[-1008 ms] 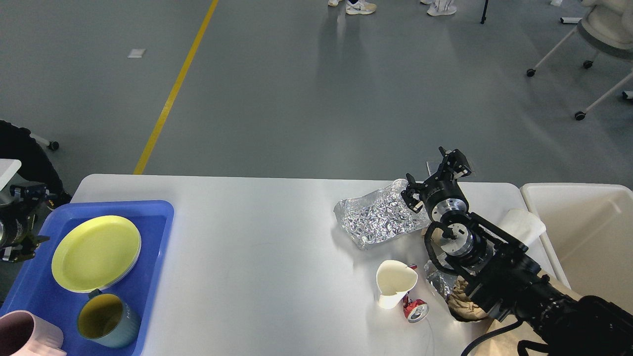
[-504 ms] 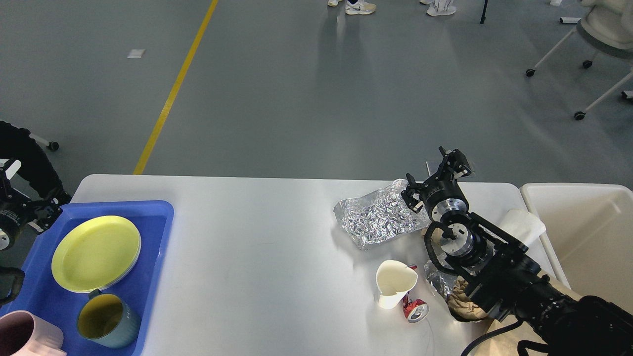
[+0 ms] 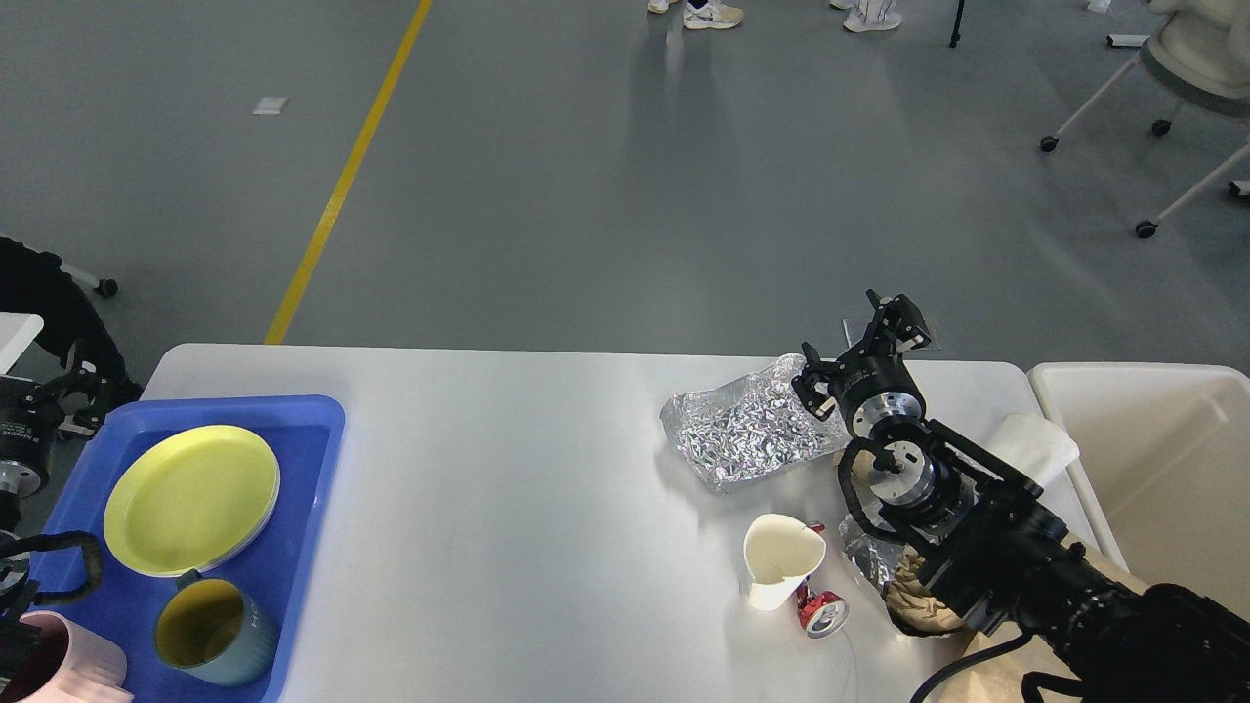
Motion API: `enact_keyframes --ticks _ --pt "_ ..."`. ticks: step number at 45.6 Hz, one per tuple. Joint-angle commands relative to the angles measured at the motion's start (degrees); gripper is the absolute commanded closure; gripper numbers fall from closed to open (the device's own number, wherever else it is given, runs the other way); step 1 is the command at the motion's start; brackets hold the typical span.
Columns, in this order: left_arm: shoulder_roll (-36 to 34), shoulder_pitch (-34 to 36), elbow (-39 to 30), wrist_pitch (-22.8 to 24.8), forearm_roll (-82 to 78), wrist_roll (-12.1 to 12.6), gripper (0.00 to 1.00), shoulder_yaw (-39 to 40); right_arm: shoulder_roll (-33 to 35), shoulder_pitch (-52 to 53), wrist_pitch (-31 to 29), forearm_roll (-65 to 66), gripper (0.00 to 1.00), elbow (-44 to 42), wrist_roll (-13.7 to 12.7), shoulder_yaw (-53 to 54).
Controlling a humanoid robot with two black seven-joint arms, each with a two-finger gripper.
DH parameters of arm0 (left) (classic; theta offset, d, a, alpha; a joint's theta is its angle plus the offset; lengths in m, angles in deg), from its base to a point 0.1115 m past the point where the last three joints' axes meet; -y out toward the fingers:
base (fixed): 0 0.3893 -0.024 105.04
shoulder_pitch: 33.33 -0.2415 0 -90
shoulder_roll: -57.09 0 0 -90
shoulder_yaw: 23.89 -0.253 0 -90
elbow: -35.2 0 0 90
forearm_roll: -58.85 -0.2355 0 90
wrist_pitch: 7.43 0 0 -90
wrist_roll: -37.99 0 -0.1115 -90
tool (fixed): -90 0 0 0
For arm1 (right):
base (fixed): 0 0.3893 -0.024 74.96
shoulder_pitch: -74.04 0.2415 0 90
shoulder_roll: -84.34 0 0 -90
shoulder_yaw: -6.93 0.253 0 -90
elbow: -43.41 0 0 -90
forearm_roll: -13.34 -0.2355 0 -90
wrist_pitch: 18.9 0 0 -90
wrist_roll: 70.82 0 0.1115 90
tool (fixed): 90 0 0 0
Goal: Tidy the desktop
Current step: 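Release the yellow plate and raise the left gripper above the tray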
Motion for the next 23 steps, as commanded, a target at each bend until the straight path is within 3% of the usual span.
enact_keyframes --ticks 1,9,23 --pt "0.1 0.7 -0.1 -2.0 -0.1 0.0 0.04 -0.2 0.0 0.0 0.0 0.0 0.0 0.0 0.0 0.0" --pt "0.3 1.5 -0.1 -1.7 -0.2 -1.0 0.04 -0.3 0.0 0.0 0.0 0.0 0.0 0.0 0.0 0.0" --pt "-0.1 6.1 -0.1 -2.9 -0.2 0.1 0.04 -0.4 0.0 0.0 0.0 0.0 0.0 0.0 0.0 0.0"
